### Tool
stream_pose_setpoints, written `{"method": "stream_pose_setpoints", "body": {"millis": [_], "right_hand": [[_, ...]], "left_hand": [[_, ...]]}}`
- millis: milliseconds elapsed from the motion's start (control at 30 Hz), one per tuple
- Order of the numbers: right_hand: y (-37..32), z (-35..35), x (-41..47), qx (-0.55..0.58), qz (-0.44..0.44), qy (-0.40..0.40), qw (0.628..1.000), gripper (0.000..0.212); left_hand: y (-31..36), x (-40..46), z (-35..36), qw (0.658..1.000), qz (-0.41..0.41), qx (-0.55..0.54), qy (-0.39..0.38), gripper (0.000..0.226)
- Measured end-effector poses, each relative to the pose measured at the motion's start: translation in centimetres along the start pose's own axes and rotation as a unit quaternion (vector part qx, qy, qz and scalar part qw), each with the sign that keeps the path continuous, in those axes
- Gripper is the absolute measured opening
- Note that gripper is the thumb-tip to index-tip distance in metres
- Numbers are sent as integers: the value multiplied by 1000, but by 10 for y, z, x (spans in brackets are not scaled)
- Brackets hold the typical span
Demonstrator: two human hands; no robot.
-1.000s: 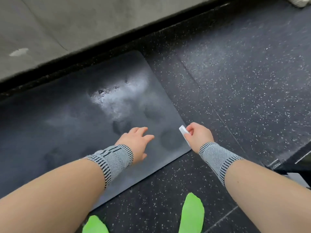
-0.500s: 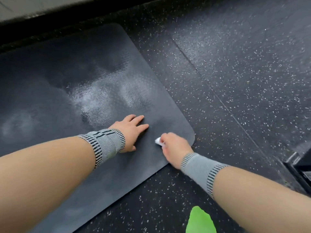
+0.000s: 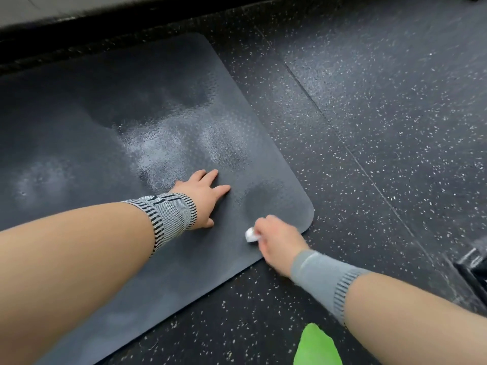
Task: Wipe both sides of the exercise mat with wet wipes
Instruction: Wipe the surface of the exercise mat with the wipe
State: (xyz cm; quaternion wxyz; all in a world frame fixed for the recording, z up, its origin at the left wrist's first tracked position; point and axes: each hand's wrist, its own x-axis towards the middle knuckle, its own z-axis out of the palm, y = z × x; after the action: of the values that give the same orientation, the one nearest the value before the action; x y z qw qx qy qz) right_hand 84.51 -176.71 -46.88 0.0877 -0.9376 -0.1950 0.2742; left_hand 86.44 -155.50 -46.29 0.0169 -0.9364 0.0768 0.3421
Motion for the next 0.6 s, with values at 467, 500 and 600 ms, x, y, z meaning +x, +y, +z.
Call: {"method": "stream_pose_setpoints", "body": {"millis": [467, 500, 600], "right_hand": [[27, -13, 22, 34, 119, 84, 989, 17], [44, -22, 30, 55, 195, 128, 971, 16], [50, -26, 36, 69, 263, 146, 951, 15]], "left_hand": [[-6, 5, 2, 1000, 16, 1, 4, 95], [-7, 5, 3, 1000, 16, 1, 4, 95], [-8, 6, 5, 1000, 20, 1, 7, 97]]}}
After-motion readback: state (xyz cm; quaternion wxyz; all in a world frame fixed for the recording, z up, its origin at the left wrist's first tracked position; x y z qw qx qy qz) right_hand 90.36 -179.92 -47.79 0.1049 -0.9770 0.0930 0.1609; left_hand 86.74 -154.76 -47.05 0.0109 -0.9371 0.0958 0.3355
